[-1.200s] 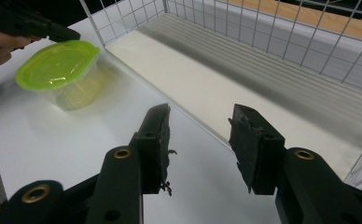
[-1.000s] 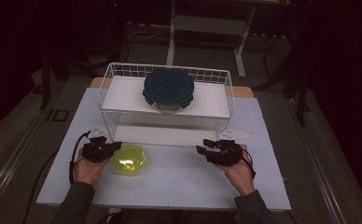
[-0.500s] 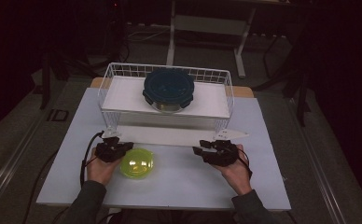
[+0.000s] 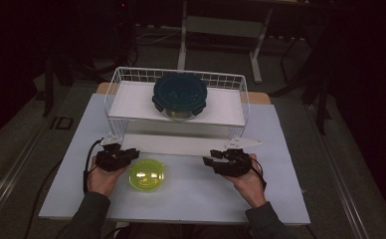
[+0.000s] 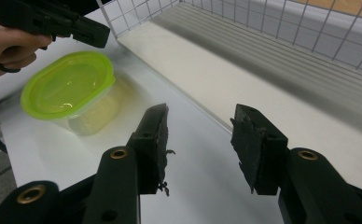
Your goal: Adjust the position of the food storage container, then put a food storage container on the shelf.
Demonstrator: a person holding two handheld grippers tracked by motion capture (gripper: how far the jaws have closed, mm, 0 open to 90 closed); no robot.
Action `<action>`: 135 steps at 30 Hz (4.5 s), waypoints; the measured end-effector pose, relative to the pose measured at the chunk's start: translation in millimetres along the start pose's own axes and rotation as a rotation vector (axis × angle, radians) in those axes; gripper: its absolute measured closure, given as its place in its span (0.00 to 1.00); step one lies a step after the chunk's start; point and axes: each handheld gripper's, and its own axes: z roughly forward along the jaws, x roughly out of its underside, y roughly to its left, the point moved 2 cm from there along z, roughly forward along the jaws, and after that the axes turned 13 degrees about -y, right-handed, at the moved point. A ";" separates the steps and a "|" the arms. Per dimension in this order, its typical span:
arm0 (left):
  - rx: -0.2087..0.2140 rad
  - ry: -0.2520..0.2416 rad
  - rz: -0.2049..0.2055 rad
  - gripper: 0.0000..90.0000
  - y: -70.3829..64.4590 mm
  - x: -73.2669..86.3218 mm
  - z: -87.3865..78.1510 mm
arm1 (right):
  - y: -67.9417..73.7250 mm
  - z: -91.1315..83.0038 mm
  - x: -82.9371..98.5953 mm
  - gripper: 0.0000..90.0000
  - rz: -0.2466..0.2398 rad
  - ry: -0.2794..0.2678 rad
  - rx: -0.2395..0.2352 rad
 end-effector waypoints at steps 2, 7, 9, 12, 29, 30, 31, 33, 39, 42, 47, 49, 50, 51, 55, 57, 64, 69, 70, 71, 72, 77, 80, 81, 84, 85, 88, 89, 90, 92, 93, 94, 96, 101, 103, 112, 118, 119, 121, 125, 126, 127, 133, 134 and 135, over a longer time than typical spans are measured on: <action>0.005 -0.010 -0.007 0.82 0.8 -1.3 -3.6 | 1.5 1.7 0.3 0.61 0.006 0.003 -0.008; 0.020 -0.022 -0.020 0.78 1.4 -4.0 -11.2 | 3.1 5.6 -0.1 0.61 0.020 0.009 -0.025; 0.024 -0.023 -0.023 0.77 1.4 -4.9 -14.7 | 3.3 6.4 -0.2 0.61 0.024 0.010 -0.026; 0.040 -0.031 -0.034 0.74 1.8 -6.2 -19.5 | 5.6 8.8 -0.6 0.61 0.027 0.010 -0.036; 0.103 -0.056 -0.086 0.71 4.8 -7.2 -42.8 | 11.2 25.1 -1.8 0.61 0.058 0.035 -0.074; 0.103 -0.056 -0.086 0.71 4.8 -7.2 -42.8 | 11.2 25.1 -1.8 0.61 0.058 0.035 -0.074; 0.110 -0.055 -0.090 0.70 4.4 -6.1 -44.7 | 12.6 27.0 -1.9 0.61 0.065 0.038 -0.079; 0.110 -0.057 -0.092 0.70 4.3 -5.1 -46.3 | 13.2 27.6 -2.0 0.61 0.065 0.039 -0.081; 0.110 -0.067 -0.097 0.68 4.9 -2.5 -53.1 | 17.2 34.0 -2.4 0.61 0.080 0.050 -0.095; 0.113 -0.066 -0.103 0.68 4.4 -1.9 -55.5 | 20.1 37.0 -2.7 0.61 0.081 0.053 -0.100; 0.139 -0.070 -0.116 0.66 2.2 -1.6 -59.3 | 25.7 42.8 -2.9 0.61 0.084 0.060 -0.113; 0.143 -0.071 -0.117 0.65 1.8 -1.4 -59.7 | 26.9 44.9 -2.4 0.61 0.088 0.063 -0.116; 0.146 -0.068 -0.116 0.65 1.5 -1.1 -60.1 | 26.9 44.9 -2.4 0.61 0.088 0.063 -0.116; 0.151 -0.064 -0.114 0.63 1.0 -0.4 -60.9 | 28.5 46.8 -1.9 0.61 0.087 0.069 -0.120; 0.155 -0.059 -0.121 0.60 0.8 2.3 -62.3 | 32.6 50.3 -0.8 0.60 0.092 0.078 -0.130; 0.155 -0.058 -0.122 0.60 0.8 3.1 -62.7 | 33.3 51.3 -0.5 0.60 0.091 0.080 -0.133; 0.158 -0.050 -0.137 0.55 2.6 8.0 -65.3 | 39.8 60.3 2.2 0.60 0.096 0.093 -0.154; 0.162 -0.048 -0.148 0.53 2.5 11.6 -66.5 | 43.2 63.3 3.4 0.60 0.098 0.100 -0.166; 0.165 -0.048 -0.148 0.53 2.6 12.5 -66.7 | 44.1 64.1 3.7 0.60 0.096 0.100 -0.168; 0.166 -0.046 -0.148 0.52 2.8 13.3 -67.0 | 45.5 65.4 4.1 0.60 0.096 0.103 -0.172; 0.165 -0.046 -0.154 0.52 2.9 14.1 -67.2 | 45.5 65.4 4.1 0.60 0.096 0.103 -0.172; 0.171 -0.043 -0.161 0.52 3.5 17.4 -68.6 | 48.3 68.4 5.5 0.59 0.100 0.105 -0.182; 0.178 -0.044 -0.170 0.51 3.3 19.9 -68.8 | 50.0 69.8 6.3 0.59 0.104 0.107 -0.188; 0.178 -0.044 -0.170 0.51 3.3 19.9 -68.8 | 50.5 70.4 6.6 0.59 0.105 0.108 -0.189; 0.182 -0.041 -0.174 0.51 2.8 21.7 -68.3 | 51.4 71.4 7.0 0.59 0.105 0.110 -0.193; 0.183 -0.039 -0.172 0.51 2.7 22.0 -68.2 | 52.4 72.4 7.3 0.59 0.108 0.109 -0.197; 0.186 -0.039 -0.175 0.51 2.3 22.5 -68.2 | 53.4 73.4 7.7 0.59 0.110 0.112 -0.201; 0.186 -0.038 -0.176 0.51 2.1 22.7 -68.2 | 53.8 73.7 7.9 0.59 0.111 0.114 -0.202; 0.186 -0.038 -0.178 0.50 2.0 23.0 -68.1 | 54.3 74.2 8.2 0.58 0.112 0.116 -0.204; 0.188 -0.037 -0.180 0.50 1.8 24.0 -67.9 | 55.0 75.1 8.8 0.58 0.114 0.120 -0.207; 0.188 -0.036 -0.179 0.50 1.8 24.6 -67.9 | 55.2 75.4 9.0 0.58 0.115 0.120 -0.208; 0.188 -0.036 -0.183 0.49 1.7 25.2 -67.7 | 55.8 76.3 9.5 0.58 0.121 0.121 -0.213; 0.189 -0.036 -0.186 0.49 1.8 26.1 -67.4 | 56.0 76.7 9.7 0.58 0.123 0.121 -0.214; 0.191 -0.035 -0.195 0.48 2.6 28.0 -66.5 | 56.2 79.1 11.6 0.58 0.136 0.124 -0.215; 0.191 -0.036 -0.200 0.48 3.2 28.3 -66.5 | 55.1 80.0 12.4 0.58 0.145 0.124 -0.217; 0.200 -0.030 -0.211 0.49 2.3 32.5 -65.9 | 55.2 82.0 14.3 0.59 0.182 0.132 -0.234; 0.207 -0.002 -0.223 0.50 0.3 37.6 -58.5 | 55.1 92.4 19.1 0.62 0.234 0.147 -0.254; 0.210 0.000 -0.224 0.50 0.5 38.2 -57.2 | 55.2 93.9 19.9 0.62 0.239 0.149 -0.259; 0.222 0.011 -0.227 0.52 -0.1 39.7 -54.0 | 53.8 100.1 23.1 0.64 0.269 0.158 -0.280; 0.254 0.052 -0.239 0.55 -4.7 41.7 -48.3 | 53.4 103.9 25.2 0.68 0.328 0.162 -0.318; 0.269 0.063 -0.243 0.55 -5.7 42.0 -47.4 | 53.7 104.5 25.6 0.69 0.340 0.166 -0.329; 0.275 0.074 -0.240 0.57 -7.1 41.9 -47.1 | 54.2 104.8 25.9 0.70 0.348 0.167 -0.336; 0.270 0.088 -0.241 0.65 -10.6 40.6 -47.9 | 54.0 103.7 26.0 0.74 0.373 0.181 -0.345; 0.270 0.088 -0.242 0.66 -10.6 40.6 -48.4 | 53.9 103.6 26.1 0.74 0.377 0.183 -0.347; 0.273 0.087 -0.245 0.67 -10.5 40.7 -49.1 | 53.6 103.6 26.4 0.74 0.378 0.187 -0.350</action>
